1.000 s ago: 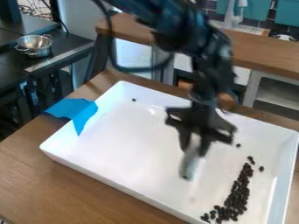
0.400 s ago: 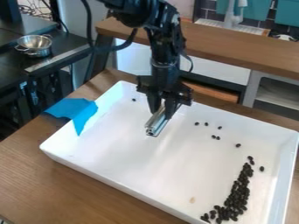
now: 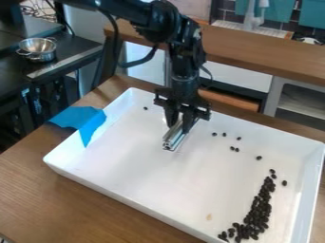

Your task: Sweep into pile

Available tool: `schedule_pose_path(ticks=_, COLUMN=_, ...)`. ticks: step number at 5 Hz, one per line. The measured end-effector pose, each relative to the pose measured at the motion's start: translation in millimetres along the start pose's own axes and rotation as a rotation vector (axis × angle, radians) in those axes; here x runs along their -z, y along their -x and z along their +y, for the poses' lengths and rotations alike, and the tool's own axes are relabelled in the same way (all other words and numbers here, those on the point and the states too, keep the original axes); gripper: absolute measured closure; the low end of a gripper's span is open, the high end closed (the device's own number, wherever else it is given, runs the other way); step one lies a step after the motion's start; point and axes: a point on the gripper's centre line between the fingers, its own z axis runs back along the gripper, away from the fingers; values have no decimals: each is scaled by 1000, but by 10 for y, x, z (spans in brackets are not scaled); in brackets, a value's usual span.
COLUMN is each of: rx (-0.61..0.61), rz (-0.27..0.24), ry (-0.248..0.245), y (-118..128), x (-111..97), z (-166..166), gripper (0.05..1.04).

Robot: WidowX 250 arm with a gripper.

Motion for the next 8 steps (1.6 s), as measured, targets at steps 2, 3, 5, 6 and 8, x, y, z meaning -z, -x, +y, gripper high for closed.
schedule_pose_path(ticks=2, rx=11, rz=21, ry=-29, y=-14, x=155, z=-201, gripper=722)
schedule_pose_path(ticks=3, rx=-1, rz=23, ry=-41, y=0, x=184, z=-247, gripper=722)
schedule_pose_path(ticks=5, rx=31, rz=17, ry=-41, y=23, x=199, z=-450, gripper=722)
schedule_pose_path(ticks=6, rx=47, rz=15, ry=-34, y=38, x=199, z=-581, gripper=722)
schedule_pose_path(ticks=8, rx=46, rz=2, ry=-35, y=26, x=204, z=-738, gripper=722)
